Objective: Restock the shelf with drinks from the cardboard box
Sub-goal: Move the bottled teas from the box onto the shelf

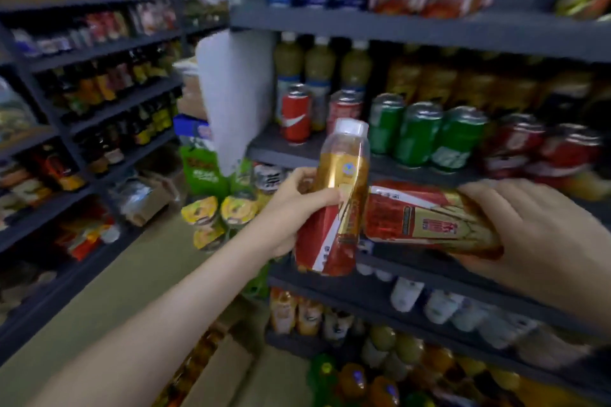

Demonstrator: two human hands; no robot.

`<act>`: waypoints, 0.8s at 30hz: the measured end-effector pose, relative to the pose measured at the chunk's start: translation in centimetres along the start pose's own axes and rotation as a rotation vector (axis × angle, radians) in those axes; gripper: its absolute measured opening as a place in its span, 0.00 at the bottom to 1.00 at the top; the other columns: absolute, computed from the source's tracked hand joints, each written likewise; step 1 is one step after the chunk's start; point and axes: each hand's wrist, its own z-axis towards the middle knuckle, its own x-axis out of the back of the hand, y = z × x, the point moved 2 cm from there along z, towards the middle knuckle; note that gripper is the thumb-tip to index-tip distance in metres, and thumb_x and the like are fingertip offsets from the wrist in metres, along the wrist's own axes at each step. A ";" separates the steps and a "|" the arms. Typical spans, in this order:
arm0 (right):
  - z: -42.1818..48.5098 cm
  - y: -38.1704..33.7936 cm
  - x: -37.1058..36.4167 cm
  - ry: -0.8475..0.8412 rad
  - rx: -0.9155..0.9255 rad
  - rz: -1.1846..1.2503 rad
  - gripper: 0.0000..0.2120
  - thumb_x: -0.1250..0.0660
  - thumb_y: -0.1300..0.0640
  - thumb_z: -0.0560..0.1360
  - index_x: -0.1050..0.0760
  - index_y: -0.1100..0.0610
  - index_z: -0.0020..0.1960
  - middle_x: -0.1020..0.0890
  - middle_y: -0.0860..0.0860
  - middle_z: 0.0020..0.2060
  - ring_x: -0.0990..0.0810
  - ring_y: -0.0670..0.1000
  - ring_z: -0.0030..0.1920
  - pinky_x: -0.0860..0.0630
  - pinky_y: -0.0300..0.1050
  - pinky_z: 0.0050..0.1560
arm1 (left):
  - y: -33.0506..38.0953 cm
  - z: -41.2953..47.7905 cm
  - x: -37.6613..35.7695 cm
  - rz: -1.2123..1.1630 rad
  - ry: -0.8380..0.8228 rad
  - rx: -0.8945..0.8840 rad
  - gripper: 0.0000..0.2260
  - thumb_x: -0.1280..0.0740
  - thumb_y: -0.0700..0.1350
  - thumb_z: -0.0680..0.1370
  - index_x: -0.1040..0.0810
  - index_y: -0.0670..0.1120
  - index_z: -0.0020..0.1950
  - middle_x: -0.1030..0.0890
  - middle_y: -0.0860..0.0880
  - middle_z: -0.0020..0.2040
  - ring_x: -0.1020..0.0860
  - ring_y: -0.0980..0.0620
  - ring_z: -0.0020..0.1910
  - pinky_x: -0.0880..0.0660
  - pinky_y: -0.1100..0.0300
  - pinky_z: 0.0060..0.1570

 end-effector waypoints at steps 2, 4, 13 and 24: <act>-0.6 3.6 2.6 0.085 0.009 -0.051 0.38 0.18 0.48 0.57 0.25 0.68 0.59 0.19 0.64 0.50 0.18 0.65 0.47 0.21 0.60 0.46 | 2.5 0.8 -3.5 -0.018 -0.054 -0.059 0.20 0.22 0.41 0.64 0.26 0.47 0.51 0.19 0.48 0.46 0.19 0.54 0.39 0.23 0.57 0.41; -0.8 6.8 4.9 0.190 0.032 -0.134 0.33 0.25 0.46 0.65 0.27 0.66 0.61 0.20 0.63 0.54 0.19 0.64 0.51 0.24 0.60 0.50 | 5.1 1.4 -6.0 -0.039 -0.094 -0.132 0.19 0.22 0.41 0.63 0.27 0.47 0.48 0.20 0.49 0.43 0.19 0.53 0.38 0.22 0.56 0.39; 2.3 14.0 14.5 0.450 0.079 -0.388 0.30 0.36 0.43 0.73 0.30 0.64 0.64 0.22 0.63 0.56 0.22 0.65 0.53 0.28 0.60 0.50 | 15.7 3.0 -10.5 -0.092 -0.169 -0.423 0.20 0.25 0.41 0.63 0.28 0.44 0.52 0.18 0.48 0.43 0.18 0.50 0.39 0.20 0.54 0.40; 15.3 18.0 14.3 0.247 0.252 -0.627 0.32 0.19 0.54 0.58 0.24 0.56 0.60 0.18 0.57 0.52 0.18 0.60 0.52 0.25 0.59 0.54 | 21.7 6.3 -7.6 -0.140 -0.145 -0.615 0.21 0.23 0.44 0.63 0.28 0.47 0.51 0.18 0.48 0.43 0.18 0.49 0.41 0.22 0.51 0.41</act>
